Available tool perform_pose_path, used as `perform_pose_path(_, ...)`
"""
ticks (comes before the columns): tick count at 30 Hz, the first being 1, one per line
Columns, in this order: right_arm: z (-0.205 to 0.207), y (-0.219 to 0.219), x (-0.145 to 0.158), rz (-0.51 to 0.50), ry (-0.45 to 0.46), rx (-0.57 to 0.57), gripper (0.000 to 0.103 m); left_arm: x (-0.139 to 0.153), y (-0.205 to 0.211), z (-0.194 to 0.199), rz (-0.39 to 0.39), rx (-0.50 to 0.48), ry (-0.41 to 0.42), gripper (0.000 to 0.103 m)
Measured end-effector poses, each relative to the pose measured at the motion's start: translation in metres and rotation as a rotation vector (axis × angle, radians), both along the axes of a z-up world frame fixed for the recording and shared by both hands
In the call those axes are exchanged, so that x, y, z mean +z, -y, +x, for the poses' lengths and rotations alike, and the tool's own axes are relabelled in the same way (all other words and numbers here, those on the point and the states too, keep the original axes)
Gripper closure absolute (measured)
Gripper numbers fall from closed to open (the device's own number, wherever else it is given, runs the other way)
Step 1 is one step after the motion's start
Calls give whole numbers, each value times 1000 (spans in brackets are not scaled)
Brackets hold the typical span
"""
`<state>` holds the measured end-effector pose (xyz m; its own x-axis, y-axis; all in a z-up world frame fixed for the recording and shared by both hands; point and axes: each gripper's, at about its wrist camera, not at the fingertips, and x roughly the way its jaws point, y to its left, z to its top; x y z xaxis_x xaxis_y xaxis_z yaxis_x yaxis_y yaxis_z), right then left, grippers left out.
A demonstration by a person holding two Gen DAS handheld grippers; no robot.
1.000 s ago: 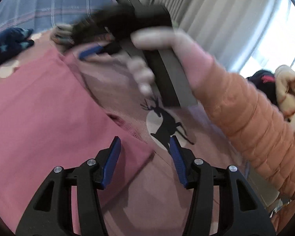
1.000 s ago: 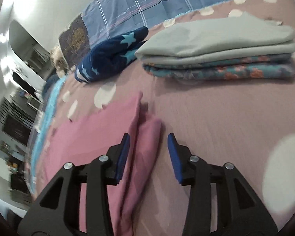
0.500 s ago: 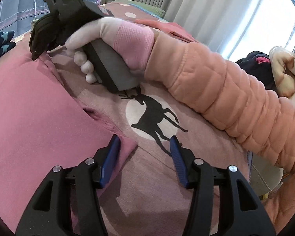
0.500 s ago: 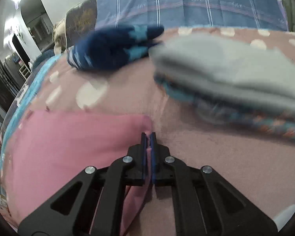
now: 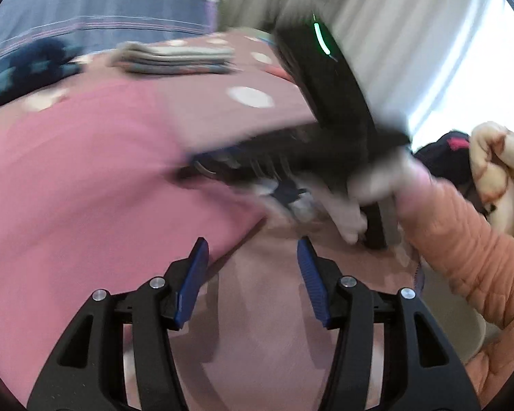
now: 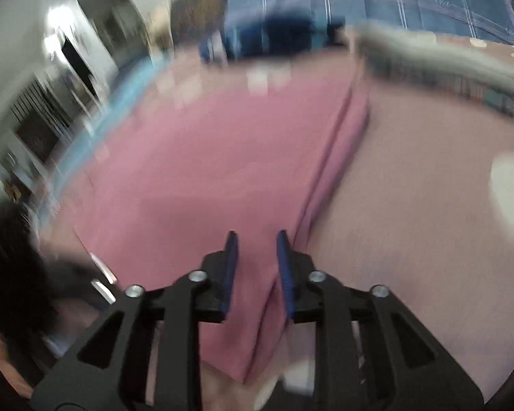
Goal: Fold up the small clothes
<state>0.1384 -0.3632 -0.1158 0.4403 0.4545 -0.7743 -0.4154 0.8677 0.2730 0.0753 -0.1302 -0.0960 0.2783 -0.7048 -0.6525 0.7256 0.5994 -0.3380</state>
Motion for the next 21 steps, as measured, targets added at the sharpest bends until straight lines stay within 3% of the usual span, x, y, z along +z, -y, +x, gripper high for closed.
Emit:
perform_pose_path(1, -15, -6, 0, -46, 99, 4, 80, 0, -15, -2, 2, 36, 3, 49)
perform_pose_path(4, -21, -14, 17, -129, 118, -69, 77, 7, -85, -6, -4, 215, 19, 48)
perform_pose_path(5, -24, -18, 26, -119, 136, -70, 77, 12, -122, -9, -15, 319, 32, 48)
perform_pose_path(8, -36, -51, 50, -141, 212, 1, 76, 19, -202, -11, -55, 538, 39, 48)
perform_pose_path(11, -59, -97, 63, -172, 264, 128, 64, 24, -269, -27, -92, 722, 36, 48)
perform_pose_path(16, -88, -188, 58, -145, 307, 368, 54, 31, -334, -34, -155, 836, 44, 48)
perform_pose_path(18, -102, -221, 50, -143, 324, 450, 54, 34, -348, -18, -175, 851, 37, 48)
perform_pose_path(21, -123, -278, 39, -238, 393, 563, 51, 32, -357, 30, -193, 799, -14, 47)
